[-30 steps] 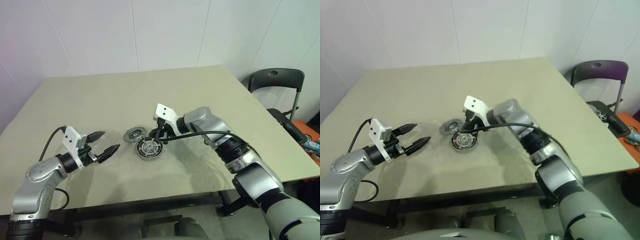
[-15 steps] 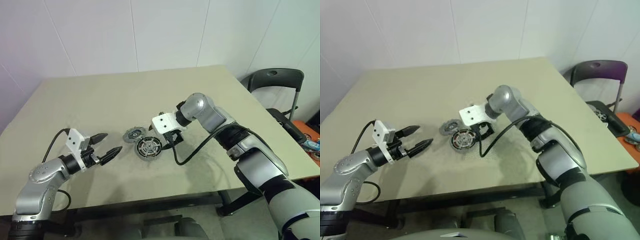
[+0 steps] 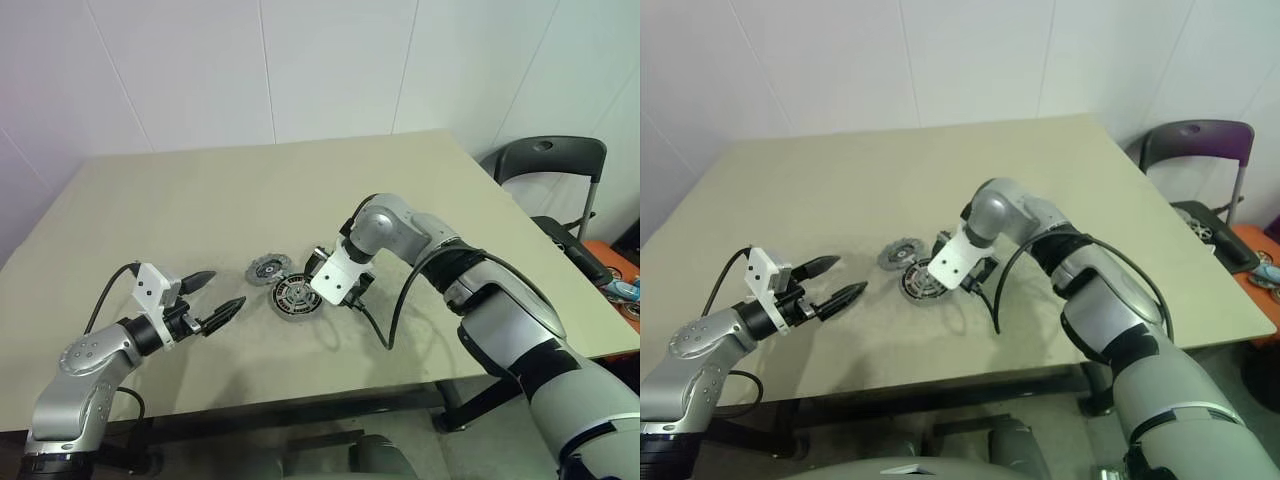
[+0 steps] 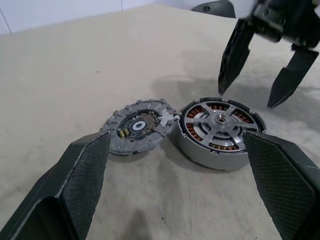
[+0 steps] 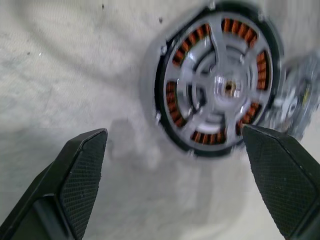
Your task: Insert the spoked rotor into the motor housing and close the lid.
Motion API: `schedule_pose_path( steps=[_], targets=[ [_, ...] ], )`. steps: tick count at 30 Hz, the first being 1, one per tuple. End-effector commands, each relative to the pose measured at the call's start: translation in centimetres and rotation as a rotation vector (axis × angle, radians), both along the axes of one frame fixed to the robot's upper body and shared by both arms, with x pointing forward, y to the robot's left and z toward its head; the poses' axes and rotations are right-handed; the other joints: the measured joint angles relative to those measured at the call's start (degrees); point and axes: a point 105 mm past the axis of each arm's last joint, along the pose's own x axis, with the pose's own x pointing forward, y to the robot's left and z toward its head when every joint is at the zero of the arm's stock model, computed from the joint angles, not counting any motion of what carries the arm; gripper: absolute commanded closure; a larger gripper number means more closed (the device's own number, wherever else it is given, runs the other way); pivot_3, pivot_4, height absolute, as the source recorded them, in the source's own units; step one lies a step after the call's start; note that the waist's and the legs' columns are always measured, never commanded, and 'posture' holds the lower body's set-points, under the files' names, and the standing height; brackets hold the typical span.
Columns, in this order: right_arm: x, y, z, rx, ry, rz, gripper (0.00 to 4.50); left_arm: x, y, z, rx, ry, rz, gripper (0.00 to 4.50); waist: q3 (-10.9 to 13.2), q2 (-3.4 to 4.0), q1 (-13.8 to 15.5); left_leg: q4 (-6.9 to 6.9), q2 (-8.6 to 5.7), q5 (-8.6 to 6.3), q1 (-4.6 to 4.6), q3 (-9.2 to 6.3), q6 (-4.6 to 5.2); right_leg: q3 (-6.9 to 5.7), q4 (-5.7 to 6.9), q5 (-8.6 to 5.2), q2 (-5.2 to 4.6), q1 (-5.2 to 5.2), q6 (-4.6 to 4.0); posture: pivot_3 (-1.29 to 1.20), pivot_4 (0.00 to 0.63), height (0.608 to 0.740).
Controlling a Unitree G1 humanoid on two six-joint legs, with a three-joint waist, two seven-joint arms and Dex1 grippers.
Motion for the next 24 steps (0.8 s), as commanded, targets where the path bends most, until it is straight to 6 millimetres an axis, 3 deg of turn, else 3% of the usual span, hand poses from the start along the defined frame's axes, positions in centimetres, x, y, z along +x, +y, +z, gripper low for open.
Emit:
schedule_pose_path(
  steps=[1, 7, 20, 21, 24],
  targets=[
    [-0.3, 0.4, 0.8, -0.004, -0.012, 0.059, 0.01, 0.0, 0.1, 1.3, 0.007, -0.060, 0.005, 0.00, 0.00, 0.00, 0.07, 0.00, 0.00, 0.00, 0.00, 0.00, 0.00, 0.00, 0.00, 0.00, -0.01, 0.01, 0.00, 0.00, 0.000, 0.740],
    [-0.7, -0.1, -0.2, -0.024, 0.016, 0.052, 0.01, -0.1, -0.1, 1.2, 0.003, -0.058, 0.006, 0.00, 0.00, 0.00, 0.02, 0.01, -0.01, 0.00, 0.03, -0.02, 0.00, 0.00, 0.02, 0.00, 0.00, 0.03, 0.00, 0.00, 0.000, 0.740],
    [-1.2, 0.6, -1.5, -0.009, 0.081, -0.022, 4.24, 0.1, 0.2, 1.4, 0.008, -0.067, 0.015, 0.00, -0.03, -0.04, 0.02, 0.04, -0.01, 0.00, 0.12, -0.02, 0.00, 0.00, 0.06, 0.00, 0.00, 0.12, -0.01, 0.00, 0.000, 0.740],
    [-1.4, 0.6, -1.5, -0.012, 0.096, -0.032, 4.46, 0.1, 0.2, 1.5, 0.007, -0.068, 0.017, 0.00, -0.05, -0.08, 0.01, 0.04, -0.01, 0.00, 0.14, -0.03, 0.00, -0.01, 0.06, 0.00, 0.01, 0.14, -0.01, 0.00, 0.000, 0.740],
    [-1.9, 0.8, -1.4, 0.000, 0.151, -0.081, 4.46, 0.2, 0.3, 1.4, 0.005, -0.070, 0.021, 0.00, -0.05, -0.06, -0.06, 0.07, 0.00, 0.00, 0.19, 0.00, 0.00, 0.02, 0.09, 0.00, 0.01, 0.16, -0.01, 0.00, 0.000, 0.740]
  ],
)
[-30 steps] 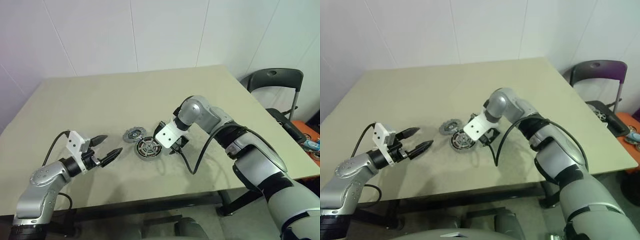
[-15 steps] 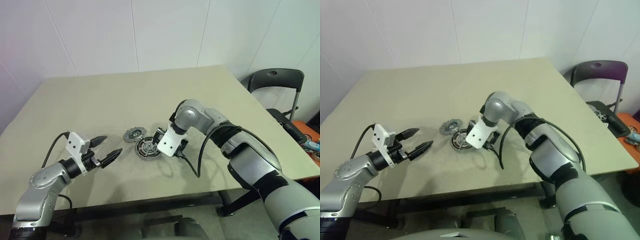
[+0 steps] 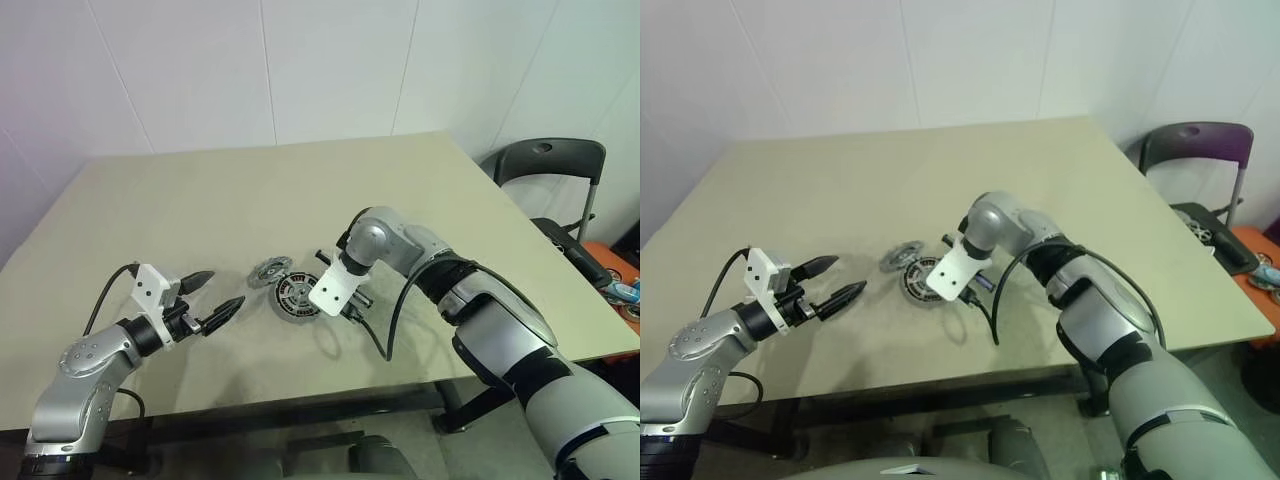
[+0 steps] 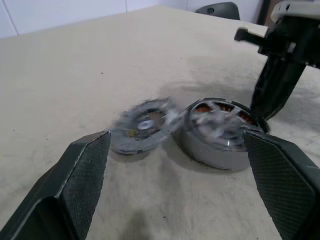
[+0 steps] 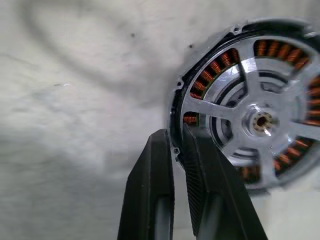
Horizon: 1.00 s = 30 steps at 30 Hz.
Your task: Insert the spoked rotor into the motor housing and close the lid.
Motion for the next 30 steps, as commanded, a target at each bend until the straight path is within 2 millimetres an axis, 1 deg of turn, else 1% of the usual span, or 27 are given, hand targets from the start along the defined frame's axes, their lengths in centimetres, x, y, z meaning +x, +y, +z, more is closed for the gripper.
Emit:
schedule_pose_path(
  steps=[1, 5, 9, 13, 18, 20, 22, 25, 27, 30],
  targets=[
    [-0.9, 0.9, 0.4, 0.029, 0.066, -0.033, 4.46, 0.2, 0.2, 1.4, 0.006, -0.066, 0.009, 0.00, 0.00, 0.00, 0.07, 0.00, 0.01, 0.00, 0.01, -0.01, 0.00, 0.00, 0.01, 0.00, 0.01, 0.01, 0.00, 0.00, 0.000, 0.740],
    [-1.9, 1.9, 1.2, 0.071, 0.158, -0.131, 4.46, 0.2, 0.2, 1.4, 0.004, -0.069, 0.016, 0.00, 0.00, 0.00, 0.12, -0.01, 0.02, 0.00, -0.05, -0.07, 0.00, -0.03, 0.00, 0.00, 0.01, -0.02, 0.00, 0.00, 0.000, 0.740],
    [-3.1, 2.5, 1.8, 0.061, 0.293, -0.287, 4.46, 0.3, 0.3, 1.4, 0.005, -0.073, 0.019, 0.00, 0.00, 0.00, 0.17, -0.01, 0.01, 0.00, -0.14, -0.06, 0.00, -0.03, 0.00, 0.00, 0.00, -0.12, 0.00, 0.00, 0.000, 0.740],
    [-4.0, 3.4, 2.1, 0.080, 0.382, -0.422, 4.46, 0.4, 0.3, 1.4, 0.005, -0.077, 0.021, 0.00, 0.00, 0.00, 0.30, 0.00, 0.00, 0.00, -0.18, -0.07, 0.00, -0.04, 0.01, 0.00, -0.01, -0.16, 0.00, 0.00, 0.000, 0.740],
    [-3.6, 4.6, 2.0, 0.126, 0.420, -0.590, 4.46, 0.5, 0.3, 1.4, 0.006, -0.080, 0.021, 0.00, 0.00, 0.00, 0.32, 0.03, -0.02, 0.00, -0.17, -0.07, -0.01, -0.06, 0.03, 0.00, 0.00, -0.14, 0.00, 0.00, 0.000, 0.740],
    [-3.5, 4.7, 1.9, 0.126, 0.417, -0.612, 4.46, 0.5, 0.3, 1.4, 0.006, -0.080, 0.021, 0.00, 0.00, 0.00, 0.31, 0.04, -0.02, 0.00, -0.17, -0.07, -0.01, -0.07, 0.04, 0.00, 0.00, -0.15, 0.00, 0.00, 0.000, 0.740],
    [-3.3, 4.7, 1.6, 0.119, 0.424, -0.675, 4.46, 0.5, 0.3, 1.4, 0.007, -0.080, 0.021, 0.00, 0.00, 0.00, 0.30, 0.06, -0.03, 0.00, -0.17, -0.07, -0.01, -0.07, 0.03, 0.00, 0.00, -0.13, 0.01, 0.00, 0.000, 0.740],
    [-3.2, 5.1, 1.4, 0.131, 0.429, -0.721, 4.46, 0.5, 0.4, 1.4, 0.008, -0.080, 0.022, 0.00, 0.00, 0.00, 0.24, 0.09, -0.03, 0.00, -0.16, -0.07, -0.01, -0.08, 0.05, 0.01, 0.00, -0.11, 0.01, 0.00, 0.000, 0.740],
    [-3.2, 5.4, 1.3, 0.140, 0.401, -0.690, 4.46, 0.5, 0.4, 1.4, 0.009, -0.081, 0.022, 0.00, 0.00, 0.00, 0.19, 0.11, -0.03, 0.00, -0.15, -0.07, -0.01, -0.09, 0.07, 0.01, 0.00, -0.10, 0.01, 0.00, 0.000, 0.740],
    [-3.6, 5.6, 1.6, 0.156, 0.404, -0.647, 4.46, 0.6, 0.3, 1.6, 0.008, -0.084, 0.021, 0.00, 0.00, 0.00, 0.10, 0.13, -0.03, 0.01, -0.13, -0.07, -0.03, -0.10, 0.09, 0.01, 0.01, -0.08, 0.01, 0.00, 0.000, 0.740]
  ],
)
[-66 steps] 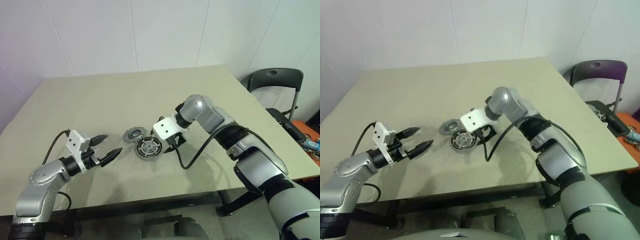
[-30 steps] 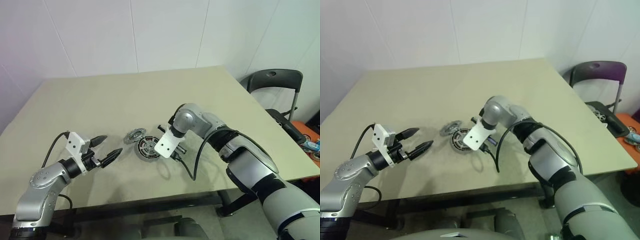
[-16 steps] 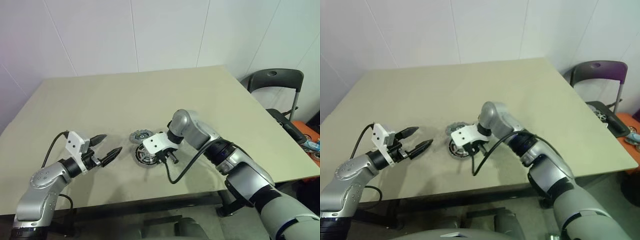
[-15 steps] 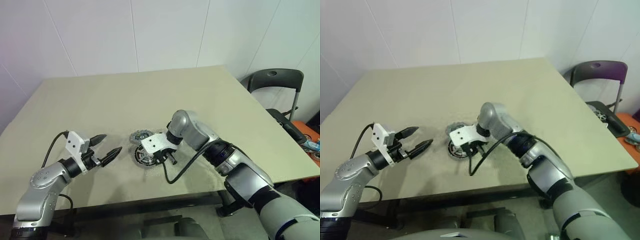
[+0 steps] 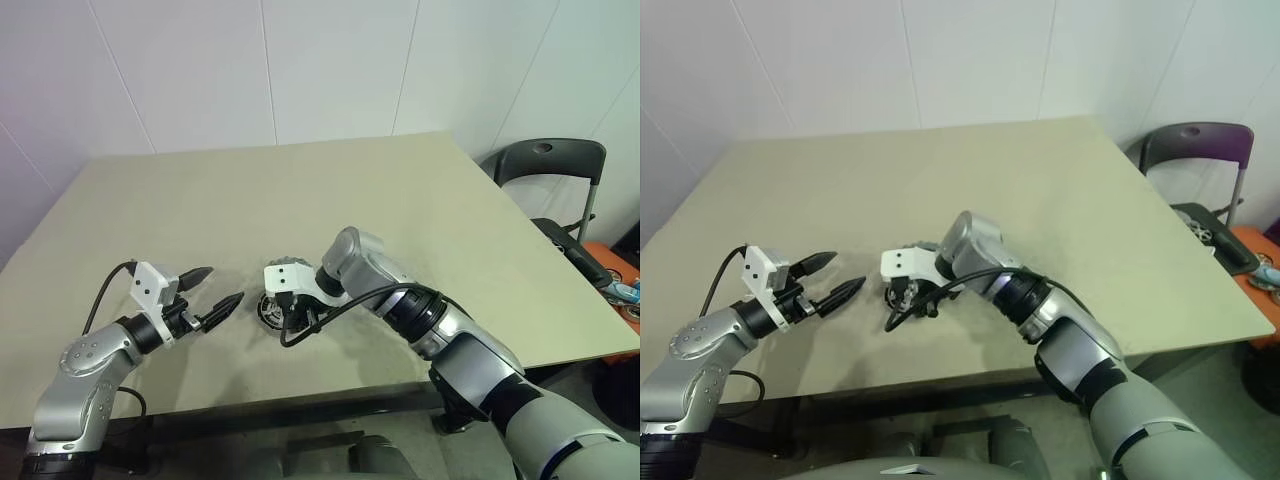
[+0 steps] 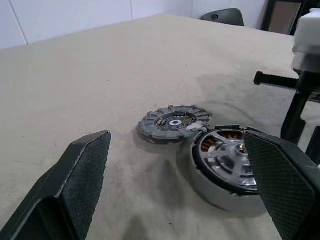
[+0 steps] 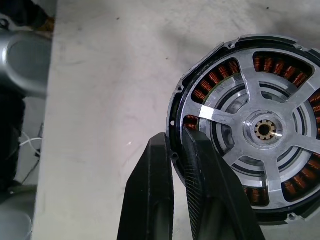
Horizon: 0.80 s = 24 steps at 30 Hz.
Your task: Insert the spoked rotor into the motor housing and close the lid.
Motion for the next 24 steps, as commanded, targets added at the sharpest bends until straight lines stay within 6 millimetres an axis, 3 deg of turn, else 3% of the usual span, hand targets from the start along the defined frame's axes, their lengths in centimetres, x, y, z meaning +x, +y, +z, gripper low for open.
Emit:
schedule_pose_path(
  steps=[1, 9, 13, 17, 20, 24],
  targets=[
    [0.2, 0.9, 1.8, 0.046, -0.101, 0.062, 4.11, 0.4, 0.1, 1.4, 0.010, -0.058, 0.003, 0.00, 0.00, 0.00, -0.06, 0.00, 0.00, 0.00, 0.00, 0.00, 0.00, 0.00, 0.00, 0.00, 0.01, 0.00, 0.00, 0.00, 0.000, 0.740],
    [0.2, 0.6, 4.0, 0.085, -0.155, 0.167, 1.48, 0.5, -0.2, 1.4, 0.000, -0.054, -0.006, 0.00, 0.00, 0.00, -0.07, -0.02, 0.00, 0.00, -0.06, -0.01, 0.00, -0.01, -0.05, 0.00, -0.01, -0.04, 0.00, 0.00, 0.000, 0.740],
    [0.4, 0.2, 5.8, 0.116, -0.248, 0.300, 0.16, 0.5, -0.1, 1.3, -0.001, -0.050, -0.011, 0.00, 0.00, 0.00, -0.04, -0.03, 0.01, 0.00, -0.05, -0.03, 0.00, -0.03, -0.05, 0.00, -0.01, -0.03, 0.00, 0.00, 0.000, 0.740],
    [1.6, -0.4, 6.4, 0.119, -0.420, 0.459, 0.03, 0.4, -0.1, 1.3, 0.001, -0.046, -0.013, 0.00, 0.00, 0.00, -0.06, -0.02, 0.01, 0.00, -0.02, -0.02, 0.00, -0.04, -0.07, -0.01, -0.02, 0.03, 0.01, 0.00, 0.000, 0.740],
    [3.2, -0.4, 6.0, 0.102, -0.551, 0.513, 0.03, 0.4, -0.1, 1.3, 0.002, -0.046, -0.015, 0.00, 0.00, 0.00, -0.07, -0.03, 0.00, 0.00, 0.00, 0.00, 0.00, -0.04, -0.07, 0.00, -0.01, 0.03, 0.01, 0.00, 0.000, 0.740],
    [3.9, -0.1, 5.3, 0.121, -0.636, 0.606, 0.03, 0.3, -0.1, 1.4, 0.003, -0.048, -0.012, 0.00, 0.00, 0.00, -0.11, -0.04, 0.01, 0.00, -0.01, 0.01, 0.00, -0.03, -0.07, 0.00, 0.01, 0.01, 0.00, 0.00, 0.000, 0.740]
  ],
)
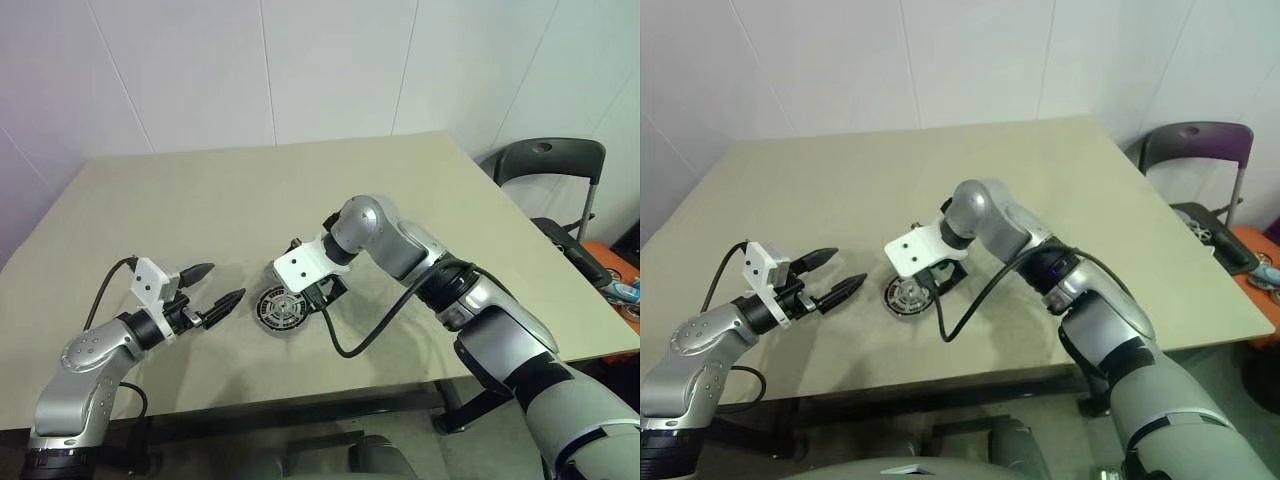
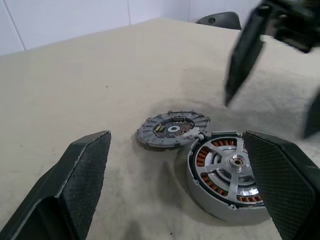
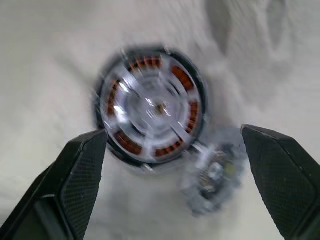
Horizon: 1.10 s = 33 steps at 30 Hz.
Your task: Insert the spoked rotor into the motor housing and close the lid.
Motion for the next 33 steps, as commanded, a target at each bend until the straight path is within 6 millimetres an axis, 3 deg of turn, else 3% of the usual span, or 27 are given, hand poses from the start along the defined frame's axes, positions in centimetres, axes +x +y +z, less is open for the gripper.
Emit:
schedule_pose_path(
  steps=[1, 8, 16, 33],
  targets=[
    [0.4, 1.0, 0.7, 0.036, -0.118, 0.116, 0.03, -0.1, 0.1, 0.9, 0.006, -0.035, 0.001, 0.00, 0.00, 0.00, 0.00, 0.00, 0.00, 0.00, 0.00, 0.00, 0.00, 0.00, 0.00, 0.00, 0.00, 0.00, 0.00, 0.00, 0.000, 0.740],
    [0.4, -0.6, -0.9, -0.102, -0.179, 0.261, 0.03, -0.4, 0.2, 0.9, 0.006, -0.032, 0.007, 0.00, 0.00, 0.01, 0.04, -0.01, 0.00, 0.00, 0.01, -0.01, 0.00, 0.03, 0.01, 0.00, -0.02, 0.00, -0.01, 0.00, 0.000, 0.740],
    [0.9, -1.7, -1.4, -0.213, -0.228, 0.326, 0.03, -0.3, -0.1, 0.9, 0.002, -0.033, -0.003, 0.00, 0.01, 0.02, 0.04, -0.01, 0.00, 0.00, 0.05, -0.03, 0.00, 0.03, 0.03, 0.00, 0.00, 0.03, -0.02, 0.00, 0.000, 0.740],
    [-0.1, -2.6, -3.1, -0.273, -0.192, 0.416, 0.03, -0.4, -0.1, 0.5, 0.000, -0.024, -0.007, 0.00, 0.02, 0.03, 0.03, -0.01, 0.00, 0.00, 0.06, -0.04, 0.00, 0.03, 0.03, 0.00, 0.00, 0.04, -0.02, 0.00, 0.000, 0.740]
  ],
)
